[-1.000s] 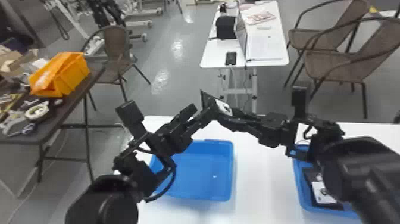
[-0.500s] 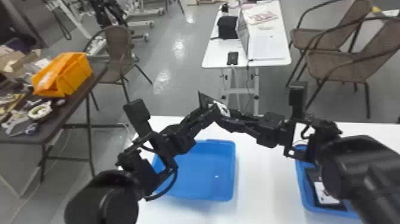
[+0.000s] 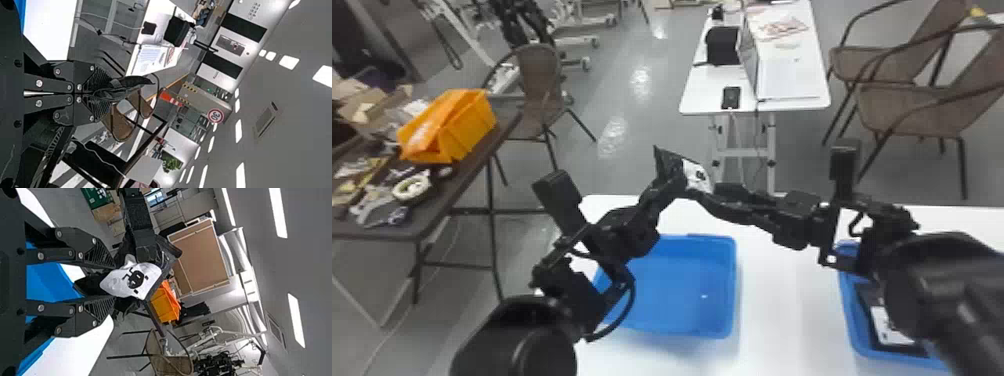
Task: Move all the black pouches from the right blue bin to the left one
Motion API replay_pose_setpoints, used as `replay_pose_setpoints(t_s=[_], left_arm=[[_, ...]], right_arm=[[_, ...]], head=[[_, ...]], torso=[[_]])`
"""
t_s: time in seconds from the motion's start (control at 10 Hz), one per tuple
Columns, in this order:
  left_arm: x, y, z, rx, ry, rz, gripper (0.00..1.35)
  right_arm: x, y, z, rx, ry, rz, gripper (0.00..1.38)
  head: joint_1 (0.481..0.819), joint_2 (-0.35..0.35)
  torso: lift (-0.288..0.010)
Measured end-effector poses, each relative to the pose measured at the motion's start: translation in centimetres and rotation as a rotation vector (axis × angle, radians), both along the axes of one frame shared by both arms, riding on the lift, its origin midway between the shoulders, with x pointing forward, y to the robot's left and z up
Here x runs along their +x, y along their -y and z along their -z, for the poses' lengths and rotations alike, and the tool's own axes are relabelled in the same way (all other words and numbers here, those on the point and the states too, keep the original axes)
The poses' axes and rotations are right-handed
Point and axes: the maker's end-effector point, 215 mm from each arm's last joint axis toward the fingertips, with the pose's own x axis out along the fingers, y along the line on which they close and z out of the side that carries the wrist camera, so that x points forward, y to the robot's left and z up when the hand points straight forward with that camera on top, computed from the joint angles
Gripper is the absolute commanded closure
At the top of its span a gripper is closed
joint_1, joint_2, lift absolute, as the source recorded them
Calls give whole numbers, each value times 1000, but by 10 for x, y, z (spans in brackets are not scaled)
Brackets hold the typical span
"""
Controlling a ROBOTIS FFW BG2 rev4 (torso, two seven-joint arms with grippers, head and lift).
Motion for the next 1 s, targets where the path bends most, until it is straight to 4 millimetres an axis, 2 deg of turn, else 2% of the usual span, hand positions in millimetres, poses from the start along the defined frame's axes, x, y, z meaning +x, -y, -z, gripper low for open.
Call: replay_pose_setpoints(t_s=[0.1,0.2,0.3,0.4,0.5,0.6,0.7,0.9,1.0], left_arm=[[1,-5,-4,12,19,-14,1205],[3,-14,-7,53,44,-42,1205],[4,-32,-6,144,69,-90,1205],[2,-56,2,273,81,-149,1205],[-3,-80,17,404,72,-203,1205],[-10,-98,38,517,39,-235,1205],[-17,-110,66,611,-15,-238,1205],[-31,-117,125,725,-124,-183,1205],[-34,-115,143,773,-150,-153,1199]], right_arm=[[3,5,-1,8,10,19,144],[14,22,-5,-12,54,92,51],[30,57,-11,-85,129,240,125],[40,101,-19,-158,204,415,167],[37,141,-22,-189,237,558,179],[29,173,-16,-197,228,664,180],[18,192,-5,-198,204,712,180],[5,206,11,-208,172,739,180],[3,206,15,-212,165,738,182]], head=[[695,249],[695,243],[686,224],[681,199],[692,183],[695,177],[695,167],[695,164],[695,163]], torso=[[10],[10],[10],[10],[10],[10],[10],[10],[10]])
